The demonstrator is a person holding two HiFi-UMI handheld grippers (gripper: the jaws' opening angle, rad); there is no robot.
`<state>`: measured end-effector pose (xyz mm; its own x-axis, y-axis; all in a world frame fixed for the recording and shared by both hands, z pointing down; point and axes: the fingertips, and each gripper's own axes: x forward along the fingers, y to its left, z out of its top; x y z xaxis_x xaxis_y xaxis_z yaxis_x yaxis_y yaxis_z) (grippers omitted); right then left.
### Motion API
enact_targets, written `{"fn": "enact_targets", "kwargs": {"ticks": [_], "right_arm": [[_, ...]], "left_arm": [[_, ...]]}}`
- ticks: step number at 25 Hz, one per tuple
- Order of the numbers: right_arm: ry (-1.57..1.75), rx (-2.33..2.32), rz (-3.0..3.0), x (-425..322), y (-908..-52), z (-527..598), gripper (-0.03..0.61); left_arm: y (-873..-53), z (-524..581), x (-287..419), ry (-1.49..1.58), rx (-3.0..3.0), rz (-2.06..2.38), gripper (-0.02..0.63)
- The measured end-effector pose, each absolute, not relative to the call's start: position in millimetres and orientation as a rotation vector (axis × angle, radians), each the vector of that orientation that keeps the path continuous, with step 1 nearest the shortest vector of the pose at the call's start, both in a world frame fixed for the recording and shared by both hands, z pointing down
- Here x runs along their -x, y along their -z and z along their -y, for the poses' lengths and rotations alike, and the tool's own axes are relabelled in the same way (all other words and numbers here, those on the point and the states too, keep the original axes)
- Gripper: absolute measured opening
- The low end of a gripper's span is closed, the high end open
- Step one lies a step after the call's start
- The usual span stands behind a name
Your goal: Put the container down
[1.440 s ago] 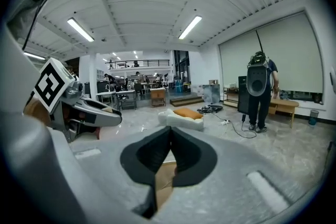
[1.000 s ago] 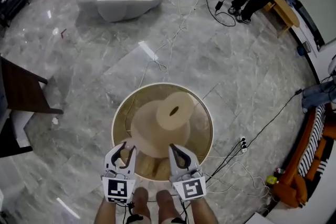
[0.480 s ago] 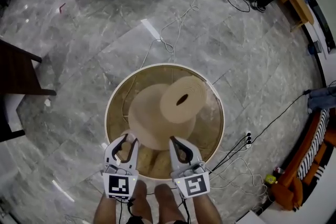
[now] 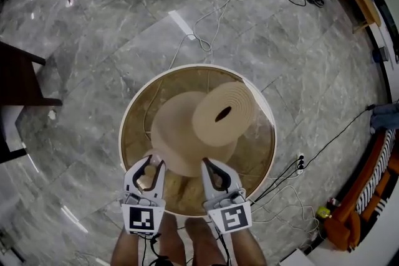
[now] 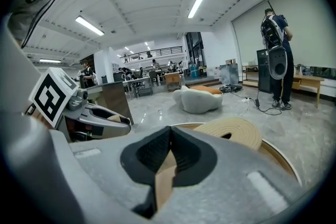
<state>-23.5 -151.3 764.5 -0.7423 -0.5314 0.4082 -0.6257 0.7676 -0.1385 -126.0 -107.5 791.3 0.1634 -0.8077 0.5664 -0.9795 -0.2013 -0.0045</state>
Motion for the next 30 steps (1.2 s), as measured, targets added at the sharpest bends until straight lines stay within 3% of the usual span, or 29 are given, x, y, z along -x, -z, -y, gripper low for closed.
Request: {"fn": "enact_targets", "kwargs": {"ticks": [30], "right_arm": [[-0.449, -0.887, 2.580, 17.2, -861.7, 158.2, 0.002]], "left_arm": [[-891.6, 112.1, 126.0, -0.695, -2.015, 1.667, 0.126]]}}
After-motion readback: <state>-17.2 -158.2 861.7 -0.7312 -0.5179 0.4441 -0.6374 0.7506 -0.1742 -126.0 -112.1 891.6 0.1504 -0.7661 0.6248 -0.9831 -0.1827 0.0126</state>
